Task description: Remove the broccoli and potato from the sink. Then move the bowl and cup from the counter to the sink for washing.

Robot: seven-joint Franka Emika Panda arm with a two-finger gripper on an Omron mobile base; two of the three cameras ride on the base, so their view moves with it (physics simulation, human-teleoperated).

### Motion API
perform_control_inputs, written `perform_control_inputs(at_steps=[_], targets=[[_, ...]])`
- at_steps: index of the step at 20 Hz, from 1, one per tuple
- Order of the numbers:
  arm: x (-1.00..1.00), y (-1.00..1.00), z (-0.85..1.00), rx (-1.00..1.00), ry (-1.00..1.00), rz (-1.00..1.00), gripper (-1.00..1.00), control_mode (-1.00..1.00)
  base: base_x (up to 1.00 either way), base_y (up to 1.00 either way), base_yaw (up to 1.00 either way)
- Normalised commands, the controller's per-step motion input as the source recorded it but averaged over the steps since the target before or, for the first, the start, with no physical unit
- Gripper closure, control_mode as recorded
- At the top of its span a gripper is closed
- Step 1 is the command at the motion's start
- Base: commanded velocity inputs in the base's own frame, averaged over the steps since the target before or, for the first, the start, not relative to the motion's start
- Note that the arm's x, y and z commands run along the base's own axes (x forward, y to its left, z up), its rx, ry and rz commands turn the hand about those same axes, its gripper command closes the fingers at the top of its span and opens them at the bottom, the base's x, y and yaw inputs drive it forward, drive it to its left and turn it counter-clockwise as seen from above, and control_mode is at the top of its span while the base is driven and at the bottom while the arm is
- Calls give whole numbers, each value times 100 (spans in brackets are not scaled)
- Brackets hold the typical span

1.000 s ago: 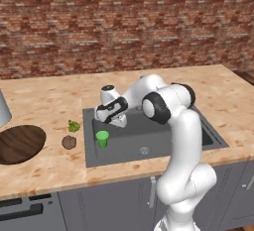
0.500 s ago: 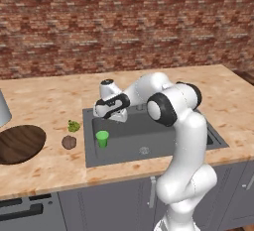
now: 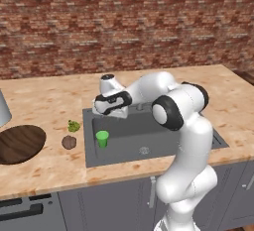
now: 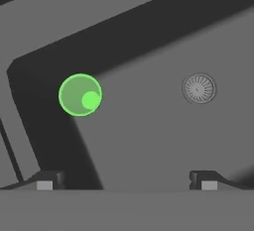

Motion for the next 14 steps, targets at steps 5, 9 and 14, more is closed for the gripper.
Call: perform_control_inputs(at_steps=[5,9,14], targets=[[-26,8,26,0,0,6,-100,-100,0,0,0],[-21,18,23,0,0,0,-100,-100,0,0,0],[-21,17,21,0,0,0,-100,-100,0,0,0]])
